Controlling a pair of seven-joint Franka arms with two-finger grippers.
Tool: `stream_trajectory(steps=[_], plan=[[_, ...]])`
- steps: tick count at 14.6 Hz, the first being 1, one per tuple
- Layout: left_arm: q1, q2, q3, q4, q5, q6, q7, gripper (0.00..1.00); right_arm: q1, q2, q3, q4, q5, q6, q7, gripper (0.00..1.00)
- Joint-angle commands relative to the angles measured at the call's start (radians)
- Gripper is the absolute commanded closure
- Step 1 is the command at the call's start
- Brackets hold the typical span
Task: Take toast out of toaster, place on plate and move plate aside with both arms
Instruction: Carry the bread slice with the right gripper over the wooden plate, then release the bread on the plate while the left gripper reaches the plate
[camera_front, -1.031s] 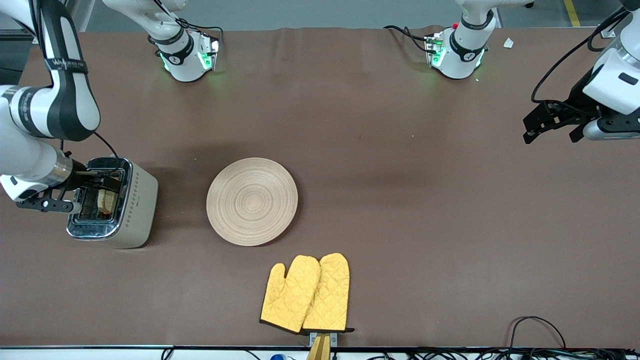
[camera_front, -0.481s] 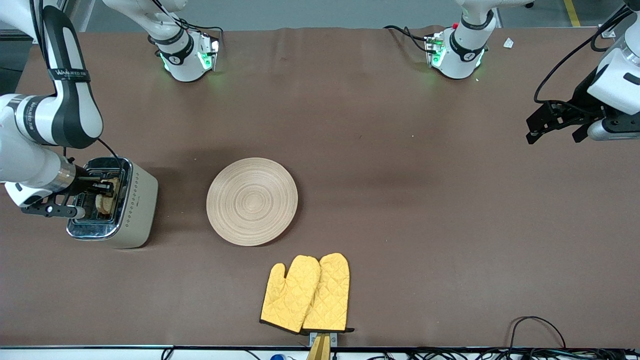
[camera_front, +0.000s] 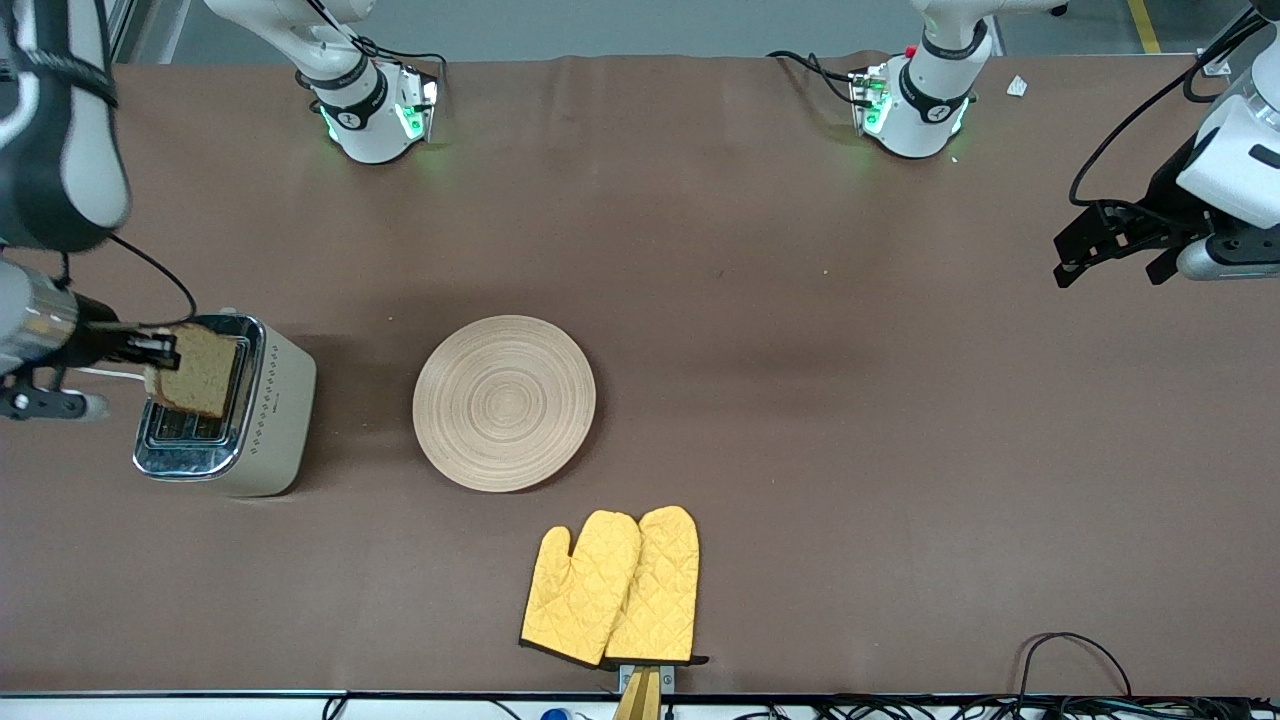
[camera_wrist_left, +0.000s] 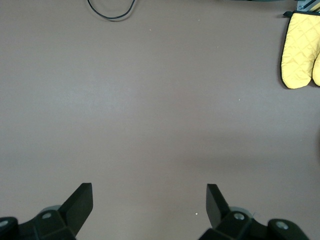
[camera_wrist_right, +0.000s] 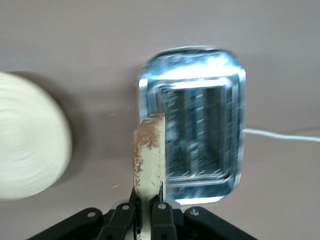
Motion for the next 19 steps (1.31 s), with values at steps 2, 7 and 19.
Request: stream_trajectory(steps=[2,7,19], plan=[[0.0,0.011,0.001,0.028,0.019,-0.022,0.011,0.0,0.001,-0.003,-0.001,-0.08,0.255,0.024,-0.019,1.0],[-0.003,0.013,0.001,0.025,0.019,-0.022,-0.001,0.0,0.179,-0.009,0.004,-0.397,0.431,0.416,-0.017,1.0],[0.007,0.068,0.001,0.017,0.01,-0.09,0.014,0.0,0.39,0.133,0.001,-0.548,0.583,0.911,-0.119,0.88]])
